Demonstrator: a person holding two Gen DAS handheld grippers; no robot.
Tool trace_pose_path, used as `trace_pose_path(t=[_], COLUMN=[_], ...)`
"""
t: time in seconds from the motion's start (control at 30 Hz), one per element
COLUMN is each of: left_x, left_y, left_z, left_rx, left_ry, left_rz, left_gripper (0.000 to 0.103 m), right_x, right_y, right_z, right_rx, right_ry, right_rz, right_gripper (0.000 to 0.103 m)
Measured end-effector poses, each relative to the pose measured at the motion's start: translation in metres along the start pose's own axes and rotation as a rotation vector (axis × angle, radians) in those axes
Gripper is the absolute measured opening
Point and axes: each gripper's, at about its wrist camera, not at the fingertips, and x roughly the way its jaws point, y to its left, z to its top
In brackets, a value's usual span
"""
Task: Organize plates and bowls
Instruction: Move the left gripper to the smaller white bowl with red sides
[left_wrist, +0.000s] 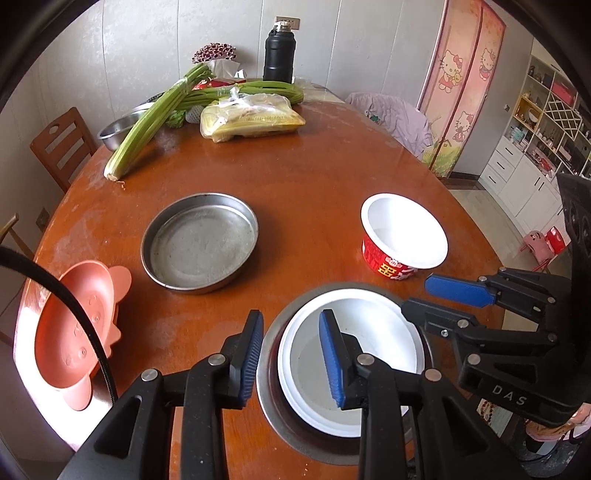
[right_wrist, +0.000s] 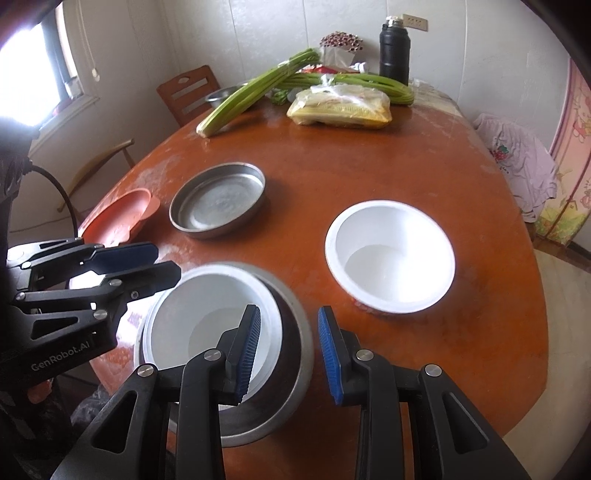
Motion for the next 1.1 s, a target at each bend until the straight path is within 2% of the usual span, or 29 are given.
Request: trace_pose_path(t=[0.23, 0.33, 0.73, 1.1], left_x=[0.001, 0.002, 0.014, 0.032], left_y=[-0.006, -0.009, -0.021, -0.043], left_z=[0.013, 0.02, 0.056, 0.083], left_rx=[0.02, 0.033, 0.092, 0.155], left_ry=[-0.009, -0.011, -0.02, -0.008], left_rz=[0.001, 0.0, -0.024, -0.068], left_gripper=[0.033, 0.033, 0.035, 0.035], right_x=[-0.007, -0.01, -0.025, -0.028], right_y=[-0.012, -0.019, -0.056, -0.088], right_z=[0.009, 0.012, 0.03, 0.035], right_rx=[0.026, 0.041, 0.129, 0.207], right_ry=[-0.029, -0.038, -0.084, -0.091], right_rz=[-0.029, -0.041, -0.089, -0.134], right_gripper=[0.035, 0.04, 0.041, 0.042])
